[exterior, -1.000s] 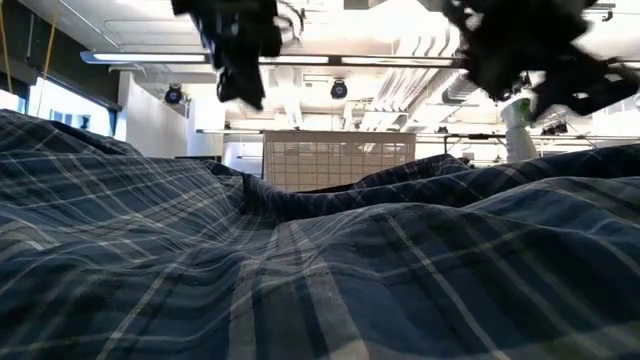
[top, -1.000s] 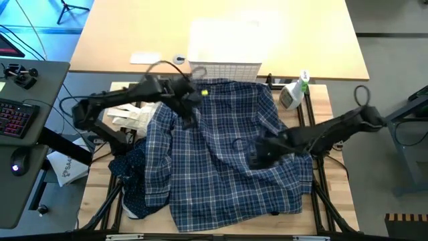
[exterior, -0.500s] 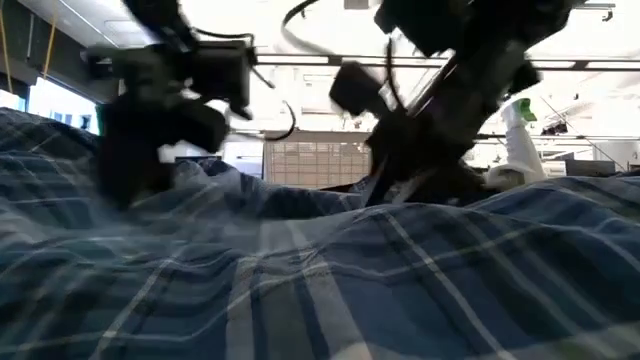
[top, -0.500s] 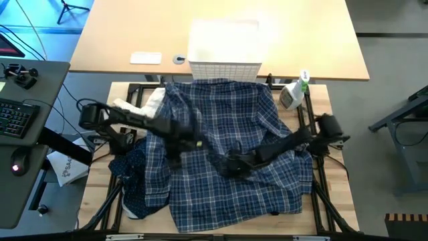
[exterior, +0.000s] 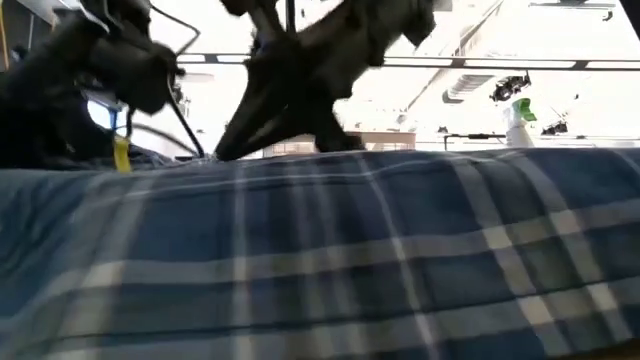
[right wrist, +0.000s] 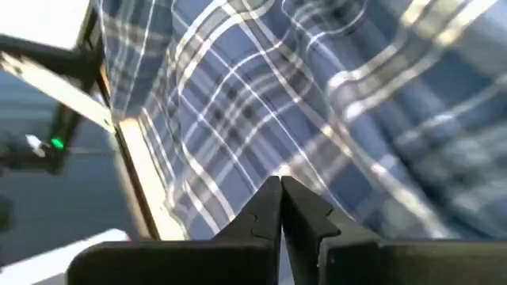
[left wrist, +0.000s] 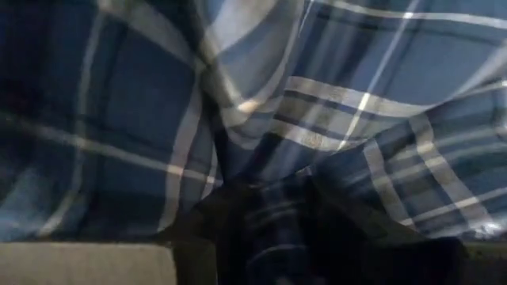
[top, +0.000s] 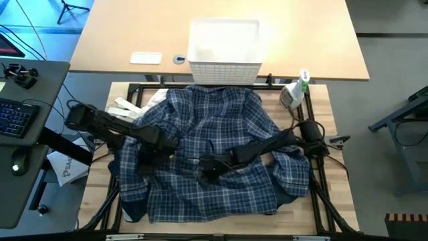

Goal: Fold Laundry from Bin
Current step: Fold the blue checkered long sleeve

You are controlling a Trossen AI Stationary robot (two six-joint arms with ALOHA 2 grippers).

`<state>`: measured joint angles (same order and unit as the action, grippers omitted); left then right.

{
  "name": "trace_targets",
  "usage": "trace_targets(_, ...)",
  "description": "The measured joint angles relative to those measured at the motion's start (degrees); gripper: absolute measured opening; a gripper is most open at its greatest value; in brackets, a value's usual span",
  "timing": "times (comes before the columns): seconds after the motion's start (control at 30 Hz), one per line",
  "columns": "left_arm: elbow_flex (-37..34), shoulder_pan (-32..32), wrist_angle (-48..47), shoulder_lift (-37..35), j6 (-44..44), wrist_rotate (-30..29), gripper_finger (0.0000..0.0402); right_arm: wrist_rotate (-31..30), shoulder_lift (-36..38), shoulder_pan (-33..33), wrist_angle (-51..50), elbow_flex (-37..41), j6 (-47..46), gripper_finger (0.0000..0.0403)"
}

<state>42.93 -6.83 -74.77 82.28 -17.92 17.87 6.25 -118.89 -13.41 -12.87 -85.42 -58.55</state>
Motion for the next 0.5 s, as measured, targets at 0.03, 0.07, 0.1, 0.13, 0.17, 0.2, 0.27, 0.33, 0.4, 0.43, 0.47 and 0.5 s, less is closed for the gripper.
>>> trace_targets(0.03, 0.68, 0.00, -0.85, -1.50, -0.83, 0.33, 0.0126, -0.96, 0.97, -0.06, -4.57, -1.33, 1.79, 0.0007)
trace_targets(0.07, 1.67, 0.00, -1.76, -2.80, -2.10, 0.85, 0.0126, -2.43, 1.99, -0.34, -9.98, -2.34, 3.22, 0.0008)
trace_targets(0.1, 3.00, 0.00, -2.85, -3.92, -3.58, 1.54, 0.0126, -4.44, 3.21, -0.66, -15.31, -3.25, 3.82, 0.0009)
trace_targets(0.13, 4.50, 0.00, -3.88, -4.93, -5.01, 2.41, 0.0126, -6.57, 4.88, -1.15, -20.22, -3.89, 4.41, 0.0012)
trace_targets(0.17, 6.11, 0.00, -4.86, -5.87, -6.48, 3.30, 0.0126, -8.72, 6.55, -1.72, -24.79, -4.13, 4.43, 0.0015)
trace_targets(0.2, 8.02, 0.00, -5.69, -6.68, -8.08, 3.92, 0.0126, -10.13, 8.48, -2.33, -28.70, -4.16, 4.10, 0.0021)
trace_targets(0.27, 12.47, 0.00, -5.89, -8.21, -11.43, 4.36, 0.0126, -12.40, 12.64, -3.68, -34.49, -3.30, 2.43, 0.0035)
trace_targets(0.33, 17.43, 0.02, -4.92, -8.82, -15.17, 4.20, 0.0126, -13.61, 17.13, -5.41, -39.10, -1.30, 0.14, 0.0056)
trace_targets(0.4, 22.75, 0.31, -1.86, -8.94, -17.38, 3.54, 0.0126, -14.36, 21.89, -7.55, -41.55, 1.53, -3.61, 0.0080)
trace_targets(0.43, 25.11, 0.64, 0.33, -8.90, -18.07, 3.17, 0.0126, -14.71, 24.39, -8.89, -42.79, 3.25, -5.97, 0.0091)
trace_targets(0.47, 27.13, 1.05, 3.37, -8.89, -18.60, 2.55, 0.0126, -14.87, 26.99, -10.33, -43.72, 5.15, -8.82, 0.0102)
trace_targets(0.5, 28.95, 1.60, 6.94, -8.75, -18.96, 1.23, 0.0126, -15.03, 29.43, -11.78, -44.74, 7.13, -12.47, 0.0112)
